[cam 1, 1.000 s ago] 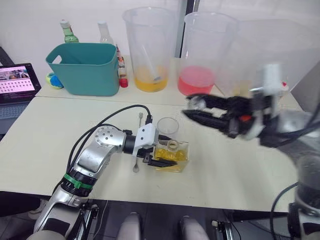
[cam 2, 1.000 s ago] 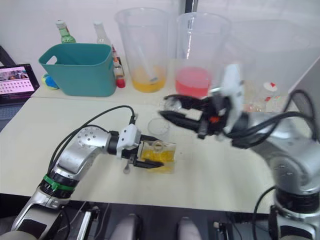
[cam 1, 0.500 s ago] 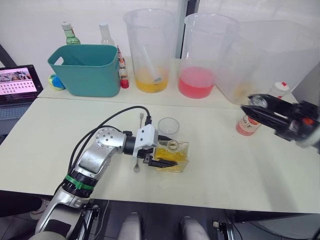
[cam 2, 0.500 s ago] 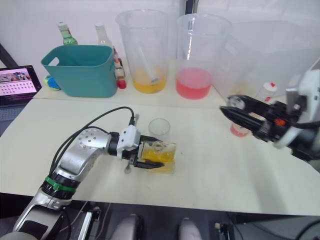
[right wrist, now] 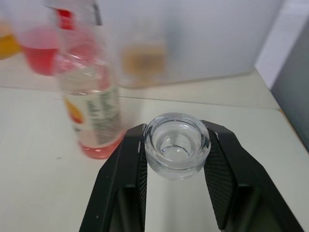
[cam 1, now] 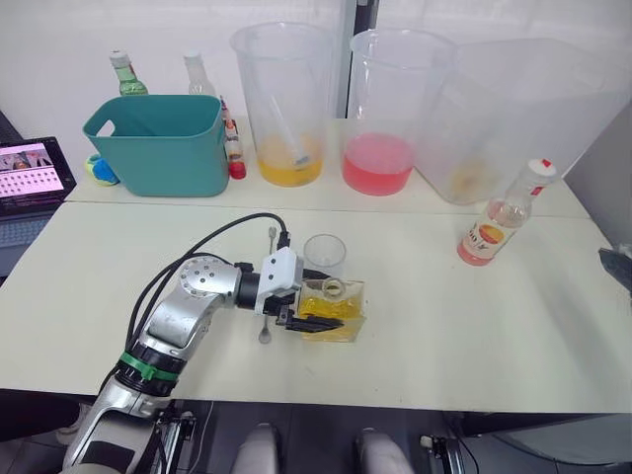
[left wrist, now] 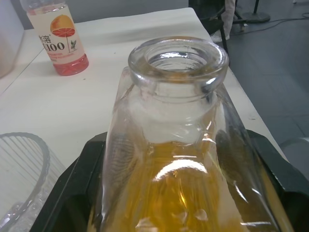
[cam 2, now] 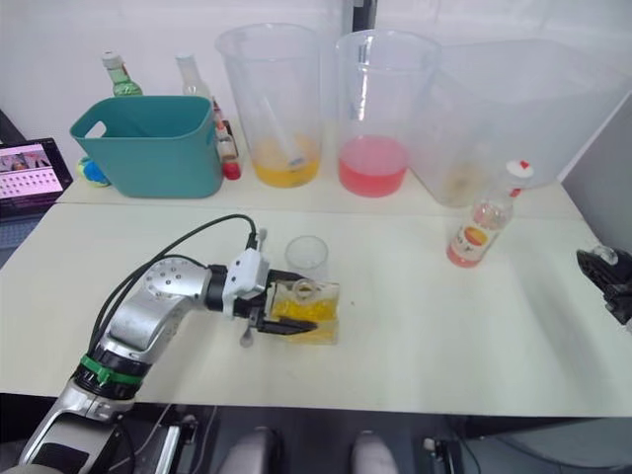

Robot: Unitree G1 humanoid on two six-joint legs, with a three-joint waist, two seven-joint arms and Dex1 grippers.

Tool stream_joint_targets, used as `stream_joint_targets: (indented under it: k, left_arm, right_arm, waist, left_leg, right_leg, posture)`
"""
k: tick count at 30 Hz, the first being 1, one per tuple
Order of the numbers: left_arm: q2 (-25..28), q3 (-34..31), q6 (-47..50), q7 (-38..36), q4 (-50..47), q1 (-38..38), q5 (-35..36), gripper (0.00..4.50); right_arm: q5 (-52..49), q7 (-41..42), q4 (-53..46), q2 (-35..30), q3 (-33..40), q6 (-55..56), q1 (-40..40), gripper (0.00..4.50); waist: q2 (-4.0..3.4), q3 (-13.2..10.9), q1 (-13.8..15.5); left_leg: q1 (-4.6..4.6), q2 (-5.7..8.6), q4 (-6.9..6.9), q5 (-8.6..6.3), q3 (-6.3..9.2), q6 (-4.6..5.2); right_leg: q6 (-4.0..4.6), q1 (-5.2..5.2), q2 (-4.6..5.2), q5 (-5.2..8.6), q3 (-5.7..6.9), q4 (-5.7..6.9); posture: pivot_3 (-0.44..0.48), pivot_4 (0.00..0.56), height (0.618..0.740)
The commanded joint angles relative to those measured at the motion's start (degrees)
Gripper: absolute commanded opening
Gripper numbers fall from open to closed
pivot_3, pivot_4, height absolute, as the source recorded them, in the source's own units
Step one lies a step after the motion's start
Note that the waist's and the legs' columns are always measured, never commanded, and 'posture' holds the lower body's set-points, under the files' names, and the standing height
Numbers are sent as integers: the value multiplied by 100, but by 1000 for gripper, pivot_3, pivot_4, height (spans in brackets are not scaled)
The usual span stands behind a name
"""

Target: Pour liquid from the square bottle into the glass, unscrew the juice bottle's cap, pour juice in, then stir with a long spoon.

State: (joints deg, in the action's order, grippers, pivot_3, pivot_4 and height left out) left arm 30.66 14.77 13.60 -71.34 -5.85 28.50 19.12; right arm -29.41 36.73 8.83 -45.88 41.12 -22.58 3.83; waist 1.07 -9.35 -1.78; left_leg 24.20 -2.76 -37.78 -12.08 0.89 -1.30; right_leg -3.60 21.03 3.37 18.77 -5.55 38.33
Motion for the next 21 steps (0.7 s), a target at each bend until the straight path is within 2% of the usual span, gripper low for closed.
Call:
stream_joint_targets:
  k: [1,10,21]
  left_arm:
    - [105,108,260,20,-275,-263,26,2807]
    - [210,-12,616,312,-839,-642,184,2807]
    - [366,-96,800,436,-1162,-851,323,2807]
  right_arm:
    - [524,-282,914,-23,-221,781,373,1118]
    - [967,-406,3117,67,-710,1915,1138,1118]
    - [786,-229,3393,169,-757,2093,1002,1118]
  waist:
    - [-15,1,-10]
    - [-31,4,-68]
    - [-32,4,-83]
  left_leg:
    - [1,0,1,0,0,0]
    - [-2,0,4,0,-3,0]
    - [-6,-1,11,-1,-5,0]
  right_leg:
    - [0,0,0,0,1,0]
    - [0,-7,1,0,-2,-19]
    - [0,-15,2,0,-2,-28]
  posture:
    - [0,150,726]
    - [0,150,726]
    - [0,150,726]
